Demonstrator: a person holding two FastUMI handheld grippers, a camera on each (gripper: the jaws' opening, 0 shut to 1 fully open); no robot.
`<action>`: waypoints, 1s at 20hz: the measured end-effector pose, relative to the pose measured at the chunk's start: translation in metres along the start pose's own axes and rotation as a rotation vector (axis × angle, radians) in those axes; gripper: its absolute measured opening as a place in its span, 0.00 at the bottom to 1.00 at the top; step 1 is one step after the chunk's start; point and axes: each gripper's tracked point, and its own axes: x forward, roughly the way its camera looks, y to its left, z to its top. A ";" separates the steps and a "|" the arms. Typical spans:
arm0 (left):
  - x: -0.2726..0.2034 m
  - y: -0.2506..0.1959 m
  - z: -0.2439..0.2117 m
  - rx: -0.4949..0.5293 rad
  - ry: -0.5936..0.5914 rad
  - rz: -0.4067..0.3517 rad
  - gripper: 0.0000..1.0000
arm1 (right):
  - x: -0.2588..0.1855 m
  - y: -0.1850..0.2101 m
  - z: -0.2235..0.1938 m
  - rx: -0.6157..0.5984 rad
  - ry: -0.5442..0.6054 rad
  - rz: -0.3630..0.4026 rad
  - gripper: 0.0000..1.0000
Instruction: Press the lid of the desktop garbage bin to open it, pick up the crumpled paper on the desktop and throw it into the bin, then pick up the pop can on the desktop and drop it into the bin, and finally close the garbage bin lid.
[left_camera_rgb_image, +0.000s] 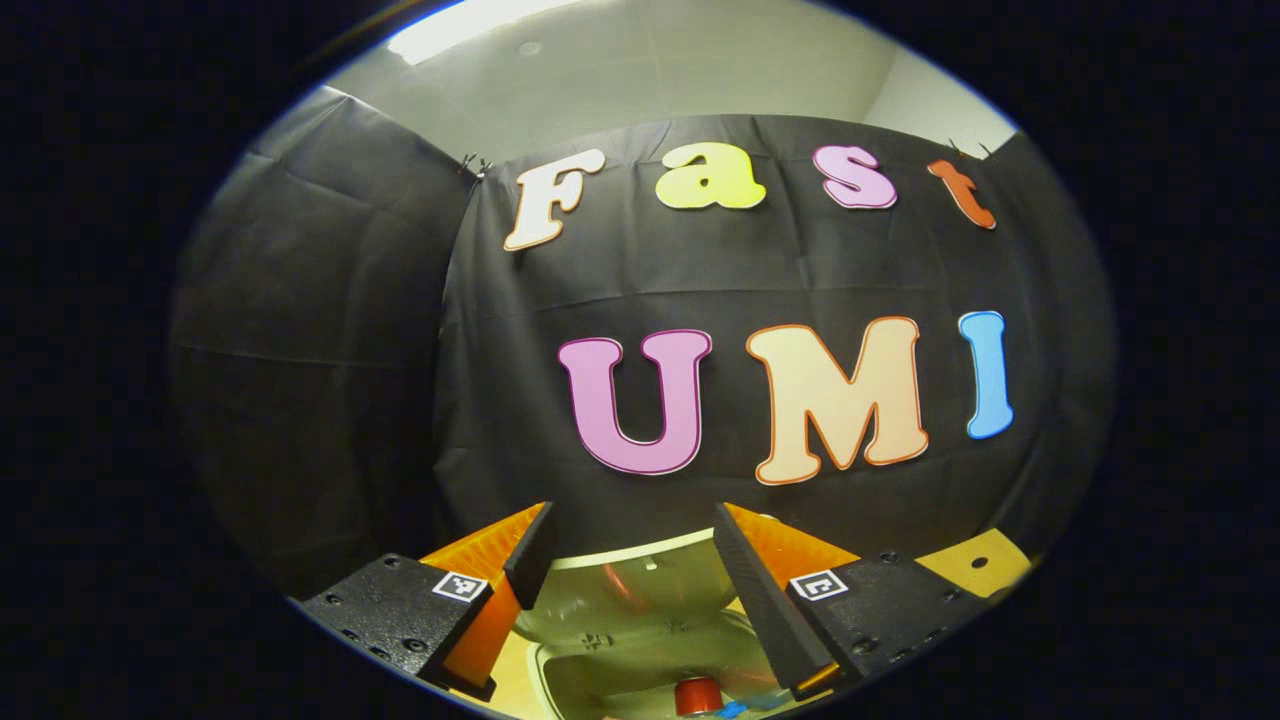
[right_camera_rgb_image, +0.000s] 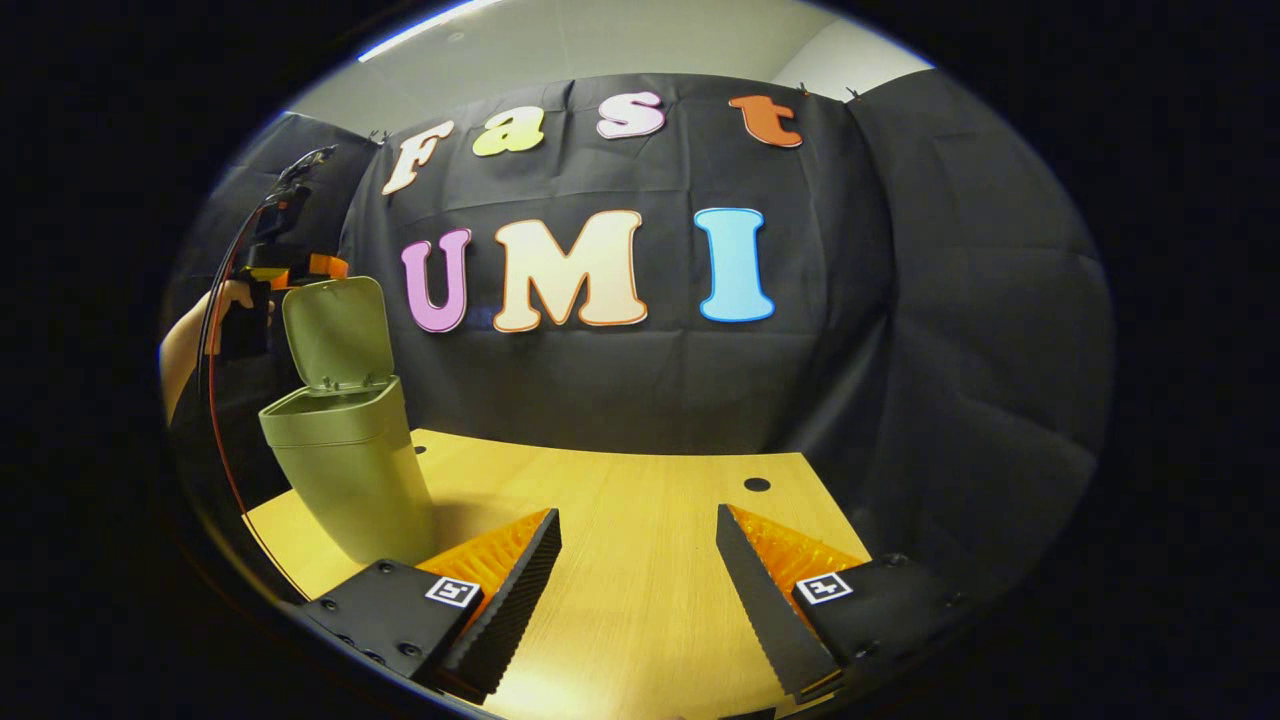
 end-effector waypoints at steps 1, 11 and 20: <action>-0.008 -0.003 -0.002 0.010 -0.001 -0.002 0.94 | 0.001 0.002 -0.002 -0.001 0.003 0.014 0.98; -0.070 -0.034 -0.052 -0.023 0.069 -0.043 0.95 | -0.003 0.018 -0.011 -0.025 0.025 0.092 0.98; -0.090 -0.053 -0.109 -0.113 0.194 -0.098 0.96 | -0.011 0.028 -0.020 -0.049 0.042 0.112 0.98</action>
